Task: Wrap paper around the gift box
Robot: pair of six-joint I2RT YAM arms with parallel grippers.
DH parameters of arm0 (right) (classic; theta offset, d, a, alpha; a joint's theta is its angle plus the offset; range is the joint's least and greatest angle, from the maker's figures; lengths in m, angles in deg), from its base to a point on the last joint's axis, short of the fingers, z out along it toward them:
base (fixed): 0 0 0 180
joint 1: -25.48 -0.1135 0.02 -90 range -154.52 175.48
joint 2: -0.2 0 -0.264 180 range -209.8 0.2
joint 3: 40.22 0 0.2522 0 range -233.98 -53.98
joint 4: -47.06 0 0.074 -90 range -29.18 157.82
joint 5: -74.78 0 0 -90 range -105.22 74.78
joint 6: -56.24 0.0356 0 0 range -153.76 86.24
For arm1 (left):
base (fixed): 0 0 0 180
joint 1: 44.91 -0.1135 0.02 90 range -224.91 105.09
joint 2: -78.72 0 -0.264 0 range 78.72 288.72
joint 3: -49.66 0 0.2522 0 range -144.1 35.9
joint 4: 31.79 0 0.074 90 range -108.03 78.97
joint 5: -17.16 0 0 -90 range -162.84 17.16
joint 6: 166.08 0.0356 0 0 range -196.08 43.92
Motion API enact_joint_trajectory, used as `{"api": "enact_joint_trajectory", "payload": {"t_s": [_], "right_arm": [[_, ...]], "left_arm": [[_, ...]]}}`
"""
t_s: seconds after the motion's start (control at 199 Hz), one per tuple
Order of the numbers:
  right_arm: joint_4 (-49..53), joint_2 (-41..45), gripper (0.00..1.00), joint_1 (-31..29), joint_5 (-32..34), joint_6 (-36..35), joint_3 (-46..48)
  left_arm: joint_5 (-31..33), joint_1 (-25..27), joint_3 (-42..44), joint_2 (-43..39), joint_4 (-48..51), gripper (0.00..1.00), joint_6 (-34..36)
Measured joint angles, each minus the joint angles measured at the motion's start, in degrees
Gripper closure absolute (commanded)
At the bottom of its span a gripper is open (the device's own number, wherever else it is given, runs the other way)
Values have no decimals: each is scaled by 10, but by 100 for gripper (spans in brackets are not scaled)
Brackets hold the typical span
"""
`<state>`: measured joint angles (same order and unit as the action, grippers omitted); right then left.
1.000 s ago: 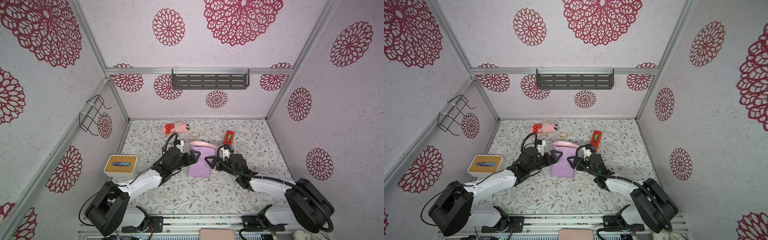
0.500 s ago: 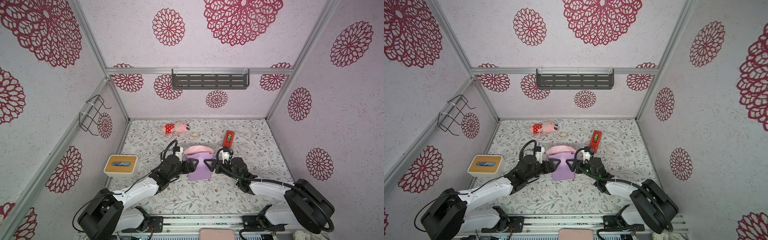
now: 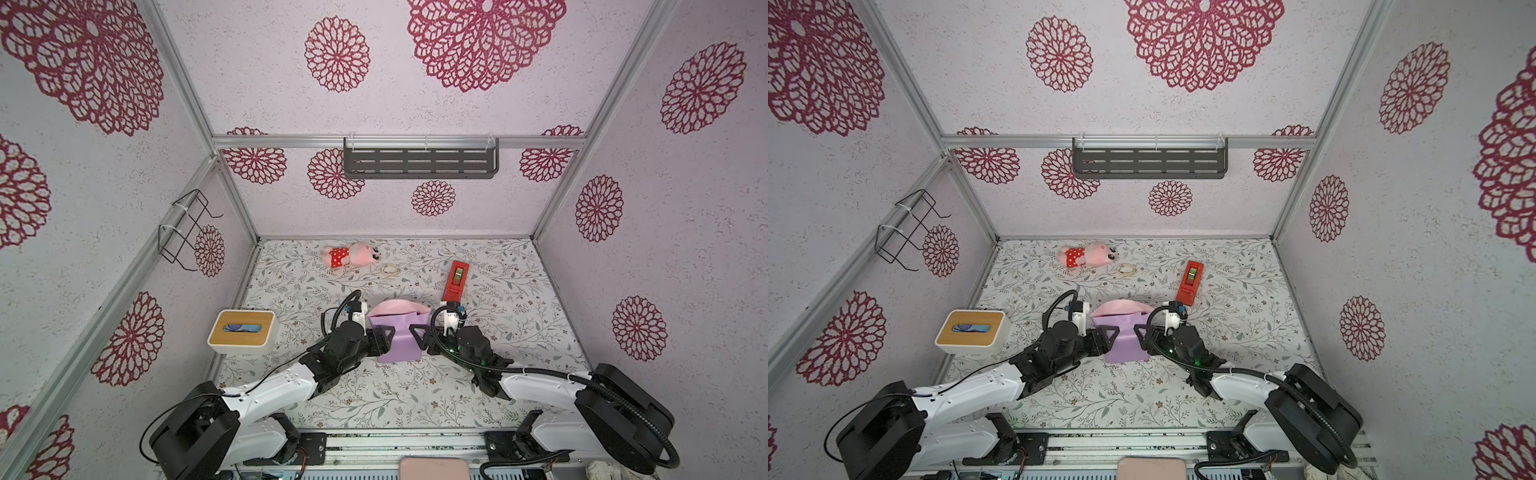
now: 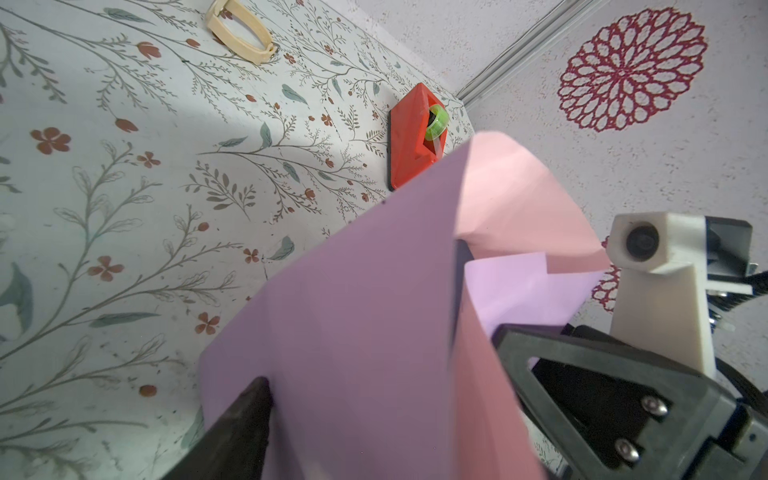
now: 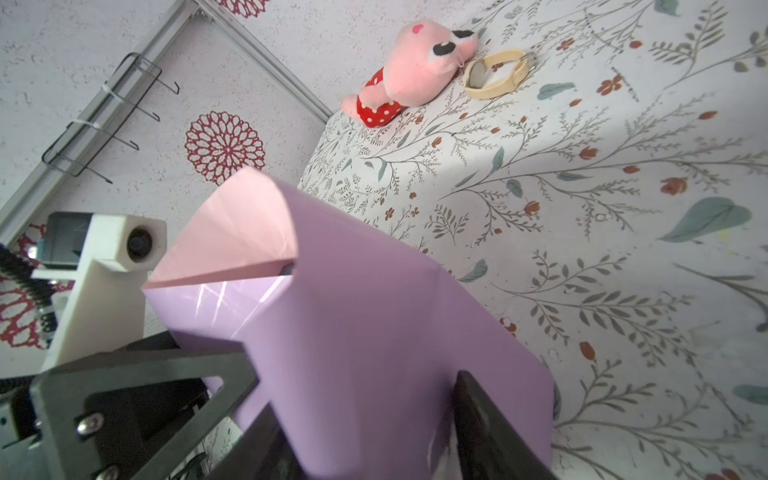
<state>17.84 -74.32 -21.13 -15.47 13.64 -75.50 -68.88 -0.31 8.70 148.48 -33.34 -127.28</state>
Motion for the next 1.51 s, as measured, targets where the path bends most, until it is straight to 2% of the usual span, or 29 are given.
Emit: {"api": "enact_joint_trajectory", "payload": {"t_s": [0.242,0.387,0.498,0.634,0.775,0.946,1.248,1.318,1.51], "right_arm": [[3,1,50,-31,56,12,0],[7,4,50,-35,63,13,0],[34,9,43,-35,66,6,-10],[114,19,32,-37,82,-25,-44],[210,23,30,-38,111,-74,-93],[285,4,35,-32,132,-130,-148],[314,-21,57,-29,141,-164,-184],[314,-21,58,-29,141,-163,-184],[320,-21,55,-29,143,-163,-188]], "left_arm": [[48,7,-13,0,34,24,0],[78,6,-27,4,60,28,9],[92,6,-36,16,63,30,17],[101,5,-47,30,61,30,27],[103,5,-47,31,60,30,35],[104,4,-50,33,61,30,45],[137,4,-82,37,116,31,57],[150,4,-92,42,131,33,60],[170,4,-112,58,143,46,71]]}}
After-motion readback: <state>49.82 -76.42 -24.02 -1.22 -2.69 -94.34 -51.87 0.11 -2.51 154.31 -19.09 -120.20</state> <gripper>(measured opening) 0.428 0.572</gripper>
